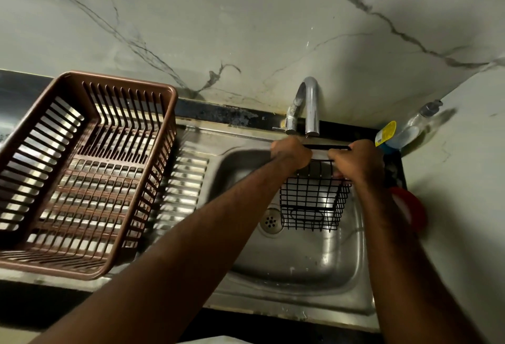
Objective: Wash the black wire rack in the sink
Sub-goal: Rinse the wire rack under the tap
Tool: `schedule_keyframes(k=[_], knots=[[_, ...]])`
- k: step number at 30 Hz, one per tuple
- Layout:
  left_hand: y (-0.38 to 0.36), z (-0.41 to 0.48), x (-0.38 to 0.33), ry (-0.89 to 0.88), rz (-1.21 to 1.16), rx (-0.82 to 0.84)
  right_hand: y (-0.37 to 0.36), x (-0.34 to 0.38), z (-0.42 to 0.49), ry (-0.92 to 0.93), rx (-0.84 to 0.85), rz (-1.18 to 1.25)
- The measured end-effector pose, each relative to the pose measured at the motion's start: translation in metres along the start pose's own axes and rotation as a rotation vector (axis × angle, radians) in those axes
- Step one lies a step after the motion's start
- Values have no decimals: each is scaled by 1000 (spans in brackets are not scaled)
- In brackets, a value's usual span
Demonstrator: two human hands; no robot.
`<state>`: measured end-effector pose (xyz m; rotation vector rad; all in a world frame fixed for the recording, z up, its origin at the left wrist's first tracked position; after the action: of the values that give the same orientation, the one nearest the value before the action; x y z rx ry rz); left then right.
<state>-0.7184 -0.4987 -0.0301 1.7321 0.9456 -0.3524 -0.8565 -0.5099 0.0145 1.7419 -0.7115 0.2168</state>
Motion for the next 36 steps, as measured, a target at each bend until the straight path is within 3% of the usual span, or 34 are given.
schedule_keyframes(k=[7,11,20,29,32,36], knots=[[15,7,5,-50,171,48,2,-1,-4,-5,-6,-146],[23,17,14,-120,139,113,14,2,7,-12,113,-132],[30,18,50,-187,-392,187,22,3,19,82,350,-172],[51,23,64,-254,-491,385,-30,10,43,328,654,-320],[52,27,66,-268,-494,437,-47,10,35,326,807,-194],[57,33,70,-238,-624,441,-58,6,23,152,948,65]])
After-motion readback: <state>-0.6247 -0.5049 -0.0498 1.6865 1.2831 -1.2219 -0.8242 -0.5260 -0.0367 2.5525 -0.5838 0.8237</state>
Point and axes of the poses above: each hand's wrist, its own z-axis towards the middle knuckle, its own y-axis out of the back of the hand, x = y × z, the point moved 1 cm from there along z, towards the middle knuckle, and after that the axes turned 9 degrees about -y, right-handed, at the moved point
